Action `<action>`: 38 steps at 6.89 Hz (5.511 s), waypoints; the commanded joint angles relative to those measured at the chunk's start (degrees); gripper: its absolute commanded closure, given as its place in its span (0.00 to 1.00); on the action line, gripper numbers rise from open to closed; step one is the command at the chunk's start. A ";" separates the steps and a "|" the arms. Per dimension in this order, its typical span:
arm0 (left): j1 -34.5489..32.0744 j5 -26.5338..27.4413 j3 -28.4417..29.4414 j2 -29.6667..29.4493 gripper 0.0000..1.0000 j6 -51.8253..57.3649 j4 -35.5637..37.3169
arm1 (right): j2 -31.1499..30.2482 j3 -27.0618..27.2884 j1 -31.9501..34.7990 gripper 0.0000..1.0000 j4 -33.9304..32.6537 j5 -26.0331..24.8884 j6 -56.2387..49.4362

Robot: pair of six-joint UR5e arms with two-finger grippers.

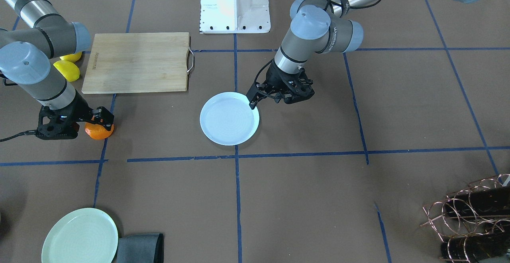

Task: Pick orange to plate

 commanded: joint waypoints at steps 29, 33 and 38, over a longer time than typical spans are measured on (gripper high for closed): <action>-48.73 -10.97 -12.92 37.37 0.00 99.23 19.14 | 31.88 -2.04 -9.99 0.00 -21.13 -7.13 6.76; -58.05 -24.75 -6.42 37.03 0.00 110.74 28.15 | 14.57 12.41 6.17 0.00 -30.41 2.27 -20.36; -59.64 -31.91 -6.68 36.16 0.00 110.13 37.16 | -0.99 11.80 24.54 0.00 -30.06 11.88 -45.41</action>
